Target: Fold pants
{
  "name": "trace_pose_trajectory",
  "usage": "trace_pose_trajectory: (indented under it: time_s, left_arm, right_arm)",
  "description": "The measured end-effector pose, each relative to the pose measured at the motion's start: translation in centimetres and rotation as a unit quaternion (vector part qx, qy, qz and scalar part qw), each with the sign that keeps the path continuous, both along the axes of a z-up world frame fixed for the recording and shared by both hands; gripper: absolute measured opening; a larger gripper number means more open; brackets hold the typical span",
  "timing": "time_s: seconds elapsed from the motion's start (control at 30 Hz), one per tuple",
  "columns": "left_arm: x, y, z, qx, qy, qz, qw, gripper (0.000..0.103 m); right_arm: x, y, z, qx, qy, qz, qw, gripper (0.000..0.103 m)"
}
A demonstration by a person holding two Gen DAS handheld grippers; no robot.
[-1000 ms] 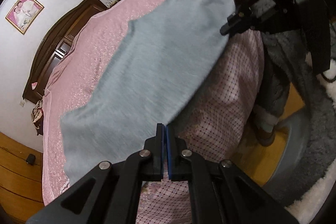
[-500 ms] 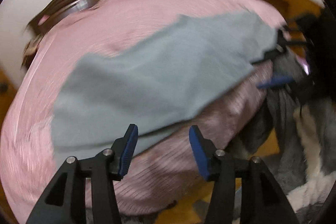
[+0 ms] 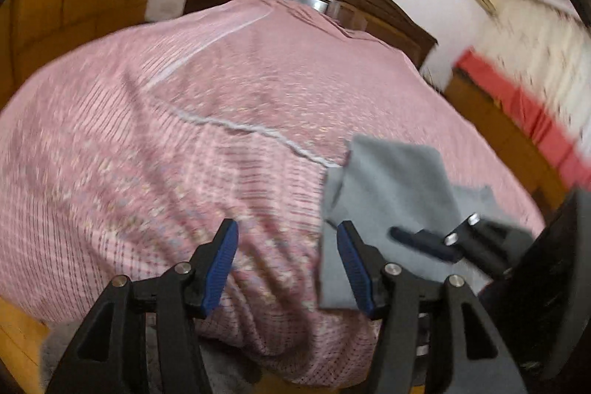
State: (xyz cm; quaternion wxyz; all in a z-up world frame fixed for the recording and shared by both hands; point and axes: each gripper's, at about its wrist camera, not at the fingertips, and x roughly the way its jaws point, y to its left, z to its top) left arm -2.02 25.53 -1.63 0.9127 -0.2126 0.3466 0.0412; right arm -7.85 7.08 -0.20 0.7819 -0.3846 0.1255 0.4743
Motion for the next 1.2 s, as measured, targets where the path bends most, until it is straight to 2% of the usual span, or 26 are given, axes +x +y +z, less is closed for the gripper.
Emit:
trace_pose_trajectory:
  time_s: [0.17,0.27,0.33,0.4,0.47,0.6,0.67,0.97,1.2]
  left_arm:
    - [-1.5,2.2,-0.6,-0.065,-0.023,0.012,0.9976,0.06]
    - [-2.0,2.4,-0.5,-0.063,-0.027,0.019,0.9975,0.061]
    - [-2.2,2.1,-0.2,-0.05,-0.029,0.014,0.9982,0.061]
    - [-2.1,0.9,0.3,-0.04,-0.029,0.009,0.9987,0.062]
    - [-2.0,0.7,0.2,-0.036,-0.028,0.005,0.9989,0.062]
    - [-2.3,1.0,0.0,-0.051,-0.033,0.009,0.9981,0.062]
    - [-2.4,1.2,0.0,-0.055,-0.036,0.012,0.9978,0.062]
    - [-2.1,1.1,-0.1,-0.053,-0.033,0.012,0.998,0.062]
    - [-2.1,1.2,-0.2,-0.052,-0.033,0.013,0.998,0.062]
  right_arm:
    - [0.6,1.7,-1.7,-0.006,-0.04,-0.026,0.999,0.029]
    - [0.3,2.0,-3.1,-0.024,-0.094,-0.03,0.995,0.028]
    - [0.0,2.6,-3.7,-0.028,-0.112,-0.029,0.993,0.018]
    - [-0.1,2.8,-3.7,-0.025,-0.106,-0.028,0.994,0.012]
    - [-0.4,2.3,-3.6,-0.019,-0.094,-0.029,0.995,0.011]
    - [0.3,1.8,-2.8,-0.006,-0.077,-0.035,0.996,0.01]
    - [0.5,1.6,-2.2,0.0,-0.079,-0.033,0.996,0.004]
    - [-3.0,1.1,-0.5,0.003,-0.093,0.025,0.995,0.003]
    - [-5.6,1.1,-1.9,-0.036,-0.12,0.077,0.989,0.003]
